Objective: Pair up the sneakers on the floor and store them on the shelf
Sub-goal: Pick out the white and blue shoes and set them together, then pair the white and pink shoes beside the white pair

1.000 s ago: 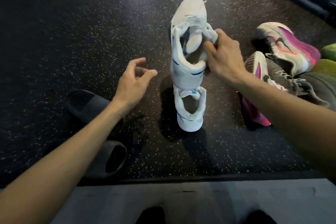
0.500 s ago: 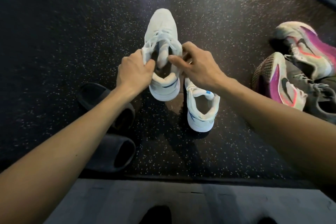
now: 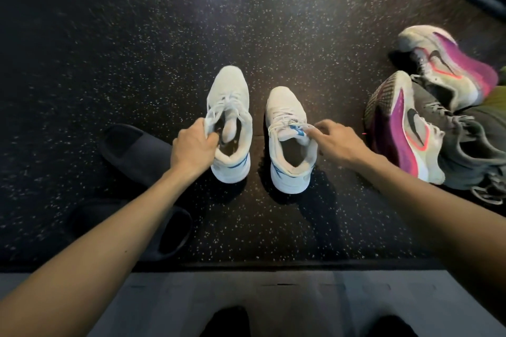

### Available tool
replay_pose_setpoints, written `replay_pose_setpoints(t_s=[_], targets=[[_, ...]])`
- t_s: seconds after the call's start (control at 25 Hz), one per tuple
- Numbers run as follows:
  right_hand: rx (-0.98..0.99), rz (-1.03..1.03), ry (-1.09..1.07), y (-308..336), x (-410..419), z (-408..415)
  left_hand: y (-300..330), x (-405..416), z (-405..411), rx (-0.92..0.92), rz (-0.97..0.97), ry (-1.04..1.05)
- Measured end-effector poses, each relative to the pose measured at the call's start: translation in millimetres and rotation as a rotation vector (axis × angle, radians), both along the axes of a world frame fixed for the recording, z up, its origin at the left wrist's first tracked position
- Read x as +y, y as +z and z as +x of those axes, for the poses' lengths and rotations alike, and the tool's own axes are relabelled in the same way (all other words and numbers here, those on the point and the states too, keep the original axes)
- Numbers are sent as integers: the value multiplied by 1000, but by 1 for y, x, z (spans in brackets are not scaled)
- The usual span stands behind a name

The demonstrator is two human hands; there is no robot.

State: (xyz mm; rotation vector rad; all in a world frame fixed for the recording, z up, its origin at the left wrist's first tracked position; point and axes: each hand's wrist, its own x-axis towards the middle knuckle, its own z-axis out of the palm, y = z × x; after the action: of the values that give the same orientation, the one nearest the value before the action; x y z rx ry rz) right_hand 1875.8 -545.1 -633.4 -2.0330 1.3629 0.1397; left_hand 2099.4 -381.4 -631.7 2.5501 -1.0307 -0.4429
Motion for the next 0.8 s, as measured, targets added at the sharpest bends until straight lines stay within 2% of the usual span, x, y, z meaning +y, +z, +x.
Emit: replay_pose_setpoints(t_s=[0.16,0.44,0.64,0.68,0.8], targets=[[-157,216,-108,-8,12,-3,-16,1,-14,35,36,-25],[-275,271,-135,-11,29,7,-20,-9,-20,65,119,-95],[-218,321,-99,-4,27,2,-6,-17,-3,345,147,-82],[-201,287,-95,0,23,-2,1,-23,-3,311,104,-76],[-197,98,-103,17,4,-21,25,-57,-18,26,-64,-131]])
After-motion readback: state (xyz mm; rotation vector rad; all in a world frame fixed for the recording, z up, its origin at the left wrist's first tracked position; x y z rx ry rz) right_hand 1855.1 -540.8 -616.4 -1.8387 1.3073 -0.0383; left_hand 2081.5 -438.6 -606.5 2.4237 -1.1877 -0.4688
